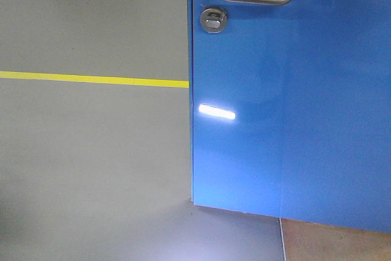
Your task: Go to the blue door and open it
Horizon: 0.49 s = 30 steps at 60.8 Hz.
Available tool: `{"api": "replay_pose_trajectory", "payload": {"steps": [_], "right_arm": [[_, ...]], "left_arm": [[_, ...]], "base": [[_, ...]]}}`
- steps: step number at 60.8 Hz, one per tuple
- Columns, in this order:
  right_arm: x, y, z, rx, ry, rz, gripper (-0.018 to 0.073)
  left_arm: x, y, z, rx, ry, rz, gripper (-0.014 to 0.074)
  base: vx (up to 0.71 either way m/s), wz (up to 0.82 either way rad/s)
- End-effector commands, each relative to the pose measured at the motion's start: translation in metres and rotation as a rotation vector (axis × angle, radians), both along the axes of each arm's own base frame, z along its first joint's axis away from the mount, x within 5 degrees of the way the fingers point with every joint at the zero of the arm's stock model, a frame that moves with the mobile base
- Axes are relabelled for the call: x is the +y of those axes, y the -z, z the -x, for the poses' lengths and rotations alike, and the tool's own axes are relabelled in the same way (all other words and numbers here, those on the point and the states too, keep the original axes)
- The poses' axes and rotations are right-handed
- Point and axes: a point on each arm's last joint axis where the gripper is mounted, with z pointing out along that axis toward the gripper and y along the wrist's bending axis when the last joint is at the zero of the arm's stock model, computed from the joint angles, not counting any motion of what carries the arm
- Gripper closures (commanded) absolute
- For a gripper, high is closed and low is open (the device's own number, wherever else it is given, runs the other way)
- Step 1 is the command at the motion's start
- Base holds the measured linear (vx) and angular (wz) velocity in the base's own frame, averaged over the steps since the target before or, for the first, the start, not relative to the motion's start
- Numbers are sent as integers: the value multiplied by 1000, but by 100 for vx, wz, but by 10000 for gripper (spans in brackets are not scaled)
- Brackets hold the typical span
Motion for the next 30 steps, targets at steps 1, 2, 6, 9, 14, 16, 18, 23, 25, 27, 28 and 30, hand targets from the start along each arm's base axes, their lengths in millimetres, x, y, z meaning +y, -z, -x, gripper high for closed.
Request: {"api": "replay_pose_trajectory", "payload": {"steps": [1, 2, 6, 9, 14, 16, 18, 23, 25, 27, 28, 30], "right_arm": [[-1, -26, 11, -103, 36, -21, 557], [-1, -26, 11, -103, 36, -21, 557], [-1, -26, 11, -103, 36, -21, 557], [-1, -26, 11, -103, 36, -21, 557], [-1, -26, 11, -103, 36, -21, 557], [-1, -26, 11, -103, 36, -21, 557], [-1, -26, 11, -103, 36, -21, 557], [-1, -26, 11, -103, 36, -21, 557], [-1, -26, 11, -103, 36, -21, 557], [-1, -25, 11, -101, 37, -19, 557], [-1, -27, 13, -107, 38, -14, 557], [-1, -26, 15, -105, 40, -1, 557]], "left_arm": [[0, -7, -1, -97, 5, 2, 526], [0, -7, -1, -97, 5, 2, 526], [0, -7, -1, -97, 5, 2, 526], [0, -7, -1, -97, 5, 2, 526], [0, -7, -1, -97, 5, 2, 526], [0, -7, -1, -97, 5, 2, 526], [0, -7, -1, -97, 5, 2, 526], [0, -7, -1, -97, 5, 2, 526], [0, -7, -1, -97, 5, 2, 526], [0, -7, -1, -97, 5, 2, 526], [0, -7, -1, -97, 5, 2, 526], [0, -7, -1, -97, 5, 2, 526]], "base": [[3, 0], [3, 0], [2, 0], [1, 0], [0, 0], [0, 0], [0, 0], [0, 0], [0, 0], [0, 0], [0, 0], [0, 0]]}}
